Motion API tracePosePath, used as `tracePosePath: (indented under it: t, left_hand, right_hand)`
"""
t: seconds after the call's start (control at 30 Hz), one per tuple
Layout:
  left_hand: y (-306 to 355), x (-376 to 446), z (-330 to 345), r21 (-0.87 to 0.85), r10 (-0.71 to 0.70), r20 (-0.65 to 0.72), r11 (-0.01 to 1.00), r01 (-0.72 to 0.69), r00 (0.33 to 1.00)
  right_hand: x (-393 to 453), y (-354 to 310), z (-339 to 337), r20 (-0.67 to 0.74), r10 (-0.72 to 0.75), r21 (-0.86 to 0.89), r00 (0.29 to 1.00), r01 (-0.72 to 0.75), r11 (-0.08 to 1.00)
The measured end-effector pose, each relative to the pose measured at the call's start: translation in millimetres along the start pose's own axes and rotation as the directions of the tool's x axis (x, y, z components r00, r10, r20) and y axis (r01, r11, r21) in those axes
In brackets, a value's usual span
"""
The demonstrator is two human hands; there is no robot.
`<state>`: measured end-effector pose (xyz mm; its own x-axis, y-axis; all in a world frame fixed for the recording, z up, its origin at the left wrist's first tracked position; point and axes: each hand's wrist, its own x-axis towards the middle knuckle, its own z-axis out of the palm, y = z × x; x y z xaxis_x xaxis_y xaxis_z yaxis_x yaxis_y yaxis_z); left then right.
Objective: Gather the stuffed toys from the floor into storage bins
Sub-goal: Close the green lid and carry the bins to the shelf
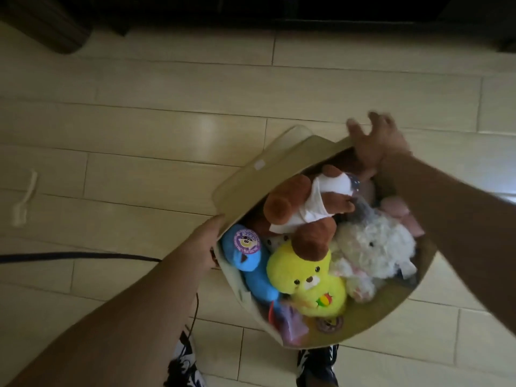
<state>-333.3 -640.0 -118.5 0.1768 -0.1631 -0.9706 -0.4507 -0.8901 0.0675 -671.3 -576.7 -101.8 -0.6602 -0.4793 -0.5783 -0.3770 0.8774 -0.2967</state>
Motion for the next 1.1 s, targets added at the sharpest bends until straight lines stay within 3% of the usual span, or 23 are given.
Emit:
tracePosePath:
  t: [0.07, 0.13, 0.23, 0.3, 0.4, 0.47, 0.5, 0.6, 0.63, 0.67, 0.73, 0.8, 0.87, 0.93, 1.0, 1.1]
  left_hand:
    - [13.0, 0.9, -8.1, -0.093, 0.062, -0.066, 0.993, -0.068, 0.996]
    - [31.2, 0.7, -13.3, -0.167, 0.143, -0.093, 0.973, -0.157, 0.985]
    - [67.0, -18.9, -14.6, -0.331, 0.278, 0.0, 0.906, -0.263, 0.96]
    - [87.3, -43.3, -16.0, -0.404, 0.38, 0.056, 0.854, -0.327, 0.923]
    - [102.2, -77.2, -22.8, -0.41, 0.519, 0.143, 0.806, -0.427, 0.843]
    - [95.7, -85.9, -27.6, -0.366, 0.575, 0.25, 0.801, -0.473, 0.779]
    - [89.9, -94.1, -27.6, -0.366, 0.58, 0.29, 0.802, -0.472, 0.761]
    - [72.0, -105.1, -40.2, -0.442, 0.593, 0.425, 0.796, -0.415, 0.684]
    - [64.2, -108.2, -45.2, -0.415, 0.58, 0.511, 0.813, -0.409, 0.634]
    - [54.6, -108.0, -50.5, -0.297, 0.546, 0.577, 0.833, -0.467, 0.608]
    - [30.6, -109.6, -57.0, 0.075, 0.486, 0.563, 0.776, -0.627, 0.669]
    - [7.6, -109.4, -56.9, 0.354, 0.45, 0.543, 0.643, -0.679, 0.709]
    - [-15.2, -102.1, -52.3, 0.415, 0.424, 0.58, 0.581, -0.7, 0.695]
    - [-37.0, -93.7, -42.5, 0.492, 0.586, 0.479, 0.437, -0.753, 0.653]
    - [-54.2, -90.5, -29.8, 0.588, 0.767, 0.307, 0.313, -0.746, 0.564]
    - [-71.8, -83.8, -18.0, 0.673, 0.757, 0.202, 0.354, -0.649, 0.622]
  right_hand:
    - [9.3, 17.1, -0.5, 0.149, 0.149, 0.095, 0.978, -0.164, 0.982]
    - [4.4, 34.2, -2.9, 0.162, 0.133, 0.096, 0.978, -0.149, 0.984]
    - [-10.8, 50.7, -4.9, 0.222, 0.154, 0.384, 0.963, -0.231, 0.894]
    - [-25.9, 58.8, -10.4, 0.287, 0.146, 0.635, 0.947, -0.302, 0.711]
    - [-54.5, 61.8, -33.3, 0.259, 0.003, 0.876, 0.966, -0.236, 0.421]
    - [-69.5, 61.7, -54.3, 0.21, -0.043, 0.971, 0.977, -0.204, 0.124]
    - [-81.9, 58.5, -64.2, 0.211, -0.013, 0.975, 0.977, -0.21, 0.067]
    - [-116.9, 64.4, -83.1, 0.202, 0.085, 0.912, 0.976, -0.219, 0.348]
    - [-129.3, 74.5, -81.6, 0.235, 0.058, 0.901, 0.97, -0.24, 0.361]
    - [-140.5, 93.0, -76.2, 0.315, -0.015, 0.908, 0.949, -0.297, 0.297]
    - [-169.6, 117.0, -64.7, 0.472, -0.145, 0.85, 0.869, -0.406, 0.334]
    - [-195.5, 138.3, -45.3, 0.482, -0.088, 0.772, 0.872, -0.375, 0.512]
    - [-217.1, 149.6, -19.9, 0.427, 0.019, 0.658, 0.904, -0.325, 0.68]
    - [-230.2, 151.7, 5.4, 0.351, 0.12, 0.565, 0.929, -0.312, 0.764]
    - [-236.6, 154.6, 28.1, 0.298, 0.254, 0.487, 0.92, -0.375, 0.789]
    - [-236.7, 165.7, 49.6, 0.21, 0.371, 0.264, 0.905, -0.418, 0.869]
